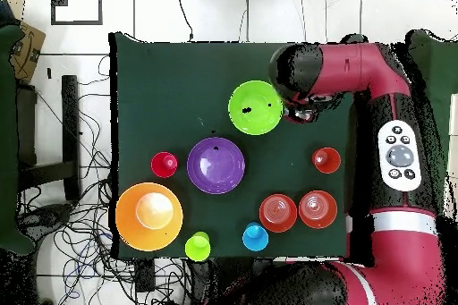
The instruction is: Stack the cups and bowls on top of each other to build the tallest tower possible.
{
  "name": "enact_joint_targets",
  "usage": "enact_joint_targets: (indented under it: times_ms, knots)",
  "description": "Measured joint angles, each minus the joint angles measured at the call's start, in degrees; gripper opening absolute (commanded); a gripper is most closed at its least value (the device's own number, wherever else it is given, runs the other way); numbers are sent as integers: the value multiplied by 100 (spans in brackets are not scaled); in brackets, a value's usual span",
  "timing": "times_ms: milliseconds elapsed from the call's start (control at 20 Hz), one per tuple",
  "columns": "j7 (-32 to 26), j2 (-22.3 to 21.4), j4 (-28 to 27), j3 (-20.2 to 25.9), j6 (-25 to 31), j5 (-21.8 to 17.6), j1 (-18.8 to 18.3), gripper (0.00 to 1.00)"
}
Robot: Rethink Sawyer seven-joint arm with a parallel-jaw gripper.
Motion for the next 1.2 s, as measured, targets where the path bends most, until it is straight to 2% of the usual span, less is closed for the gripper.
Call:
enact_joint_targets:
  times_ms: [250, 600, 850, 1200]
  knots:
    - [0, -94, 0, 2, 1, -70, -69, 100]
    - [-43, -131, 2, 1, 1, -77, -448, 100]
    - [-302, -122, 2, -2, 0, -84, -803, 100]
    - [-460, -81, 13, -16, 0, -103, -873, 100]
